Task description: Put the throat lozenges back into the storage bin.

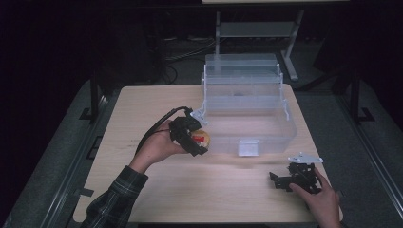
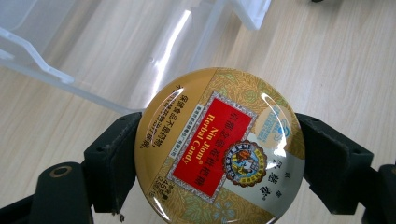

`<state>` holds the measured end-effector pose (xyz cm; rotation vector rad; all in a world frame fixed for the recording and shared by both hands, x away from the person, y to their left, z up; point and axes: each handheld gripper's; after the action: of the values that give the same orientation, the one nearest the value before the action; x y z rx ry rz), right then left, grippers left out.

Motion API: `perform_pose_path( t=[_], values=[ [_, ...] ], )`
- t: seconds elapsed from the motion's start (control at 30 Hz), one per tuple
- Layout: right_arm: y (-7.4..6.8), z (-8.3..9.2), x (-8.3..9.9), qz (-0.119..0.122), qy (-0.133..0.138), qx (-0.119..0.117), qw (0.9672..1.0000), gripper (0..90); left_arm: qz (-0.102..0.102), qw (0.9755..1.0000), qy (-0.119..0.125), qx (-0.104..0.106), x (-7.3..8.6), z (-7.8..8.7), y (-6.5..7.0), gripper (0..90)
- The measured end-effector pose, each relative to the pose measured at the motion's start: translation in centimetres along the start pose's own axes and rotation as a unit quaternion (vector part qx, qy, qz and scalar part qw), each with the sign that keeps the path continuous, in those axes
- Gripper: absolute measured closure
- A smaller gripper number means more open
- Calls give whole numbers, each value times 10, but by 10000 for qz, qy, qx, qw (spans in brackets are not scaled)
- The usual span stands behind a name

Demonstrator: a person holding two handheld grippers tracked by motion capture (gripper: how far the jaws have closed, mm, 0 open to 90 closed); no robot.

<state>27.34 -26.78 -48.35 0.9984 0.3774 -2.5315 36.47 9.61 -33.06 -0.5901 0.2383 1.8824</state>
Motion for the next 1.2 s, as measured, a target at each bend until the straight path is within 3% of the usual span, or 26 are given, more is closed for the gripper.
perform_pose_path(
  t=[0.83, 1.2],
  values=[
    [0, 0, 0, -2, 1, 3, 10000, 0, 52, 9999, 125, -14, -30, -7, -20, 198],
    [0, 0, 0, -6, 0, 2, 10000, 0, 95, 9999, 94, -13, -44, -20, -29, 198]
  ],
)
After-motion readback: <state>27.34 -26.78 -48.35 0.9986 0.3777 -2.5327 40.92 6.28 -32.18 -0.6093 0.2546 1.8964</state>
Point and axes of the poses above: each handheld gripper's, and its own axes: z roughly backward along the jaws, x roughly out of its underside, y roughly to its right, and after that the axes turned 6 degrees about -x, right-handed
